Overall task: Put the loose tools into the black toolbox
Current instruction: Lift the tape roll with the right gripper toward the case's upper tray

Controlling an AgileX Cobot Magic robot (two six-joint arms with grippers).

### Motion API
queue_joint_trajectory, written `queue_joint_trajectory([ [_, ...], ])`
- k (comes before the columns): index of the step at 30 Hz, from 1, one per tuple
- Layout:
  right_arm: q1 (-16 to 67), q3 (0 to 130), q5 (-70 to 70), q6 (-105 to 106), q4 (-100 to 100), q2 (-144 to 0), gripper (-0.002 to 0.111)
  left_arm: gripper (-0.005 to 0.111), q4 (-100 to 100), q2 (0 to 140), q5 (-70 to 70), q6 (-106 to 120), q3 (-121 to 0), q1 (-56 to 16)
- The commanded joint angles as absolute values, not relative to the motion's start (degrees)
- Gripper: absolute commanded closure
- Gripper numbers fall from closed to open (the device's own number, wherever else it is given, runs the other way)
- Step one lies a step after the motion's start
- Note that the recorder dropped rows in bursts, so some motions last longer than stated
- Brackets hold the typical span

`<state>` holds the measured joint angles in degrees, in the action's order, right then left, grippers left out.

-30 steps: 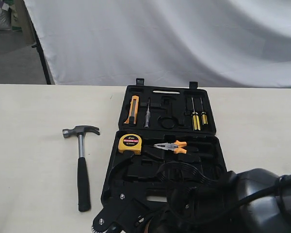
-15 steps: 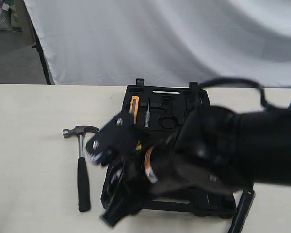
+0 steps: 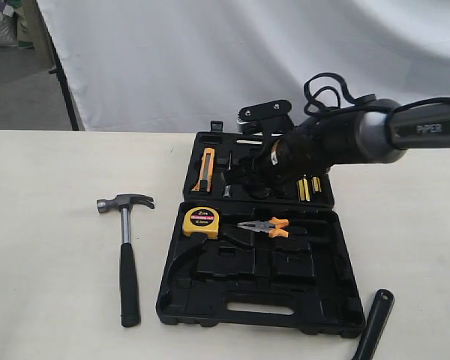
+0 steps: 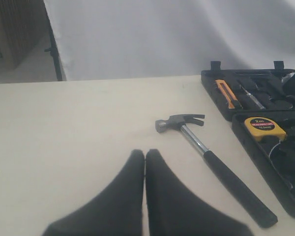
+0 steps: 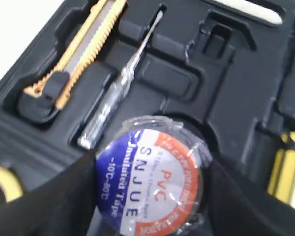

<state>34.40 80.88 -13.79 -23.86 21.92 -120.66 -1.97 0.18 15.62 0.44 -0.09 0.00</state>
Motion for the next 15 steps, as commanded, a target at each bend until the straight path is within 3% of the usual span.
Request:
queue_joint_trajectory([
  [1, 33.27, 86.36, -14.01, -24.25, 22.43, -125.38, 0.109, 0.106, -1.73, 0.00, 15.48, 0.00, 0.00, -0.04],
  [15, 32.26, 92.18, -18.47, -24.62, 23.08, -131.00, 0.109, 0.106, -1.73, 0.00, 15.48, 0.00, 0.00, -0.04],
])
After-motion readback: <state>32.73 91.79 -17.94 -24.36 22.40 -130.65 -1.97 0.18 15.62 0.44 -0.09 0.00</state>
